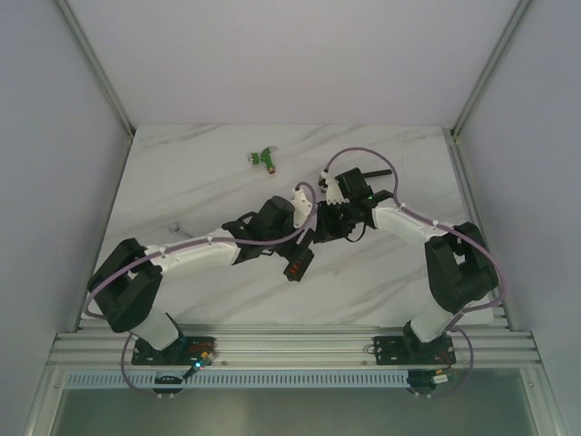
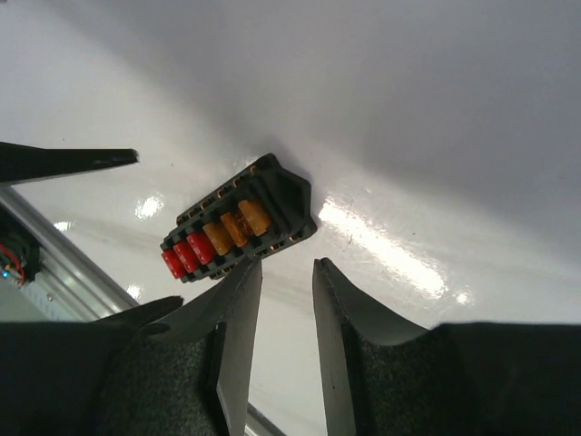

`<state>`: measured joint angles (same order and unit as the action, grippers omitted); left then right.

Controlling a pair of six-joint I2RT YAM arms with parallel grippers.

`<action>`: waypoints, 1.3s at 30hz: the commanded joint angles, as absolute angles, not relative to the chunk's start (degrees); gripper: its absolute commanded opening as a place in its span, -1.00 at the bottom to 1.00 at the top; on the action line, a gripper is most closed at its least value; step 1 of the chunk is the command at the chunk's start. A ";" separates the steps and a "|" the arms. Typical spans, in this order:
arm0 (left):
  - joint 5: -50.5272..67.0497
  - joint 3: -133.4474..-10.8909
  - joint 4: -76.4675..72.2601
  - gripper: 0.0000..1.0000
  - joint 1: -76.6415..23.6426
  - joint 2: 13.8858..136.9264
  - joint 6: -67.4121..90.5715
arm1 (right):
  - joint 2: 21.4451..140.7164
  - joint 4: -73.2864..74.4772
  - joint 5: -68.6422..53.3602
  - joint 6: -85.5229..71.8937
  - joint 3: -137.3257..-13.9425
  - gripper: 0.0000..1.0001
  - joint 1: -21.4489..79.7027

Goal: Snap on the fuse box
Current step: Adjust the fuse box base at the center of the board, then adjust the fuse in the fuse box base.

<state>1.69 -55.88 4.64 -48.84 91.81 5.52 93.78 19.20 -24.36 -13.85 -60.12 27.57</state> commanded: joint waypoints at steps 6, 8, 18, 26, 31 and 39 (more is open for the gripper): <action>7.25 -47.95 -3.30 0.59 -47.90 88.21 13.53 | 101.18 26.23 -32.33 -12.39 -67.40 -0.34 27.66; 6.68 -47.09 -4.02 0.60 -47.86 88.96 14.81 | 102.50 26.19 -32.94 -12.99 -68.37 -0.35 27.70; 8.82 -43.38 -8.70 0.51 -47.71 91.09 17.44 | 106.77 26.23 -35.27 -14.59 -69.76 -0.49 27.88; 9.30 -42.52 -8.61 0.24 -47.72 92.43 17.89 | 108.23 27.60 -35.51 -14.28 -69.63 -0.63 28.20; 8.20 -42.28 -8.64 0.03 -47.59 93.08 18.98 | 108.80 29.26 -33.95 -13.01 -69.24 -0.69 29.01; 7.02 -41.37 -9.26 -0.16 -46.14 93.10 20.71 | 110.18 33.07 -26.78 -10.64 -68.04 -0.80 32.15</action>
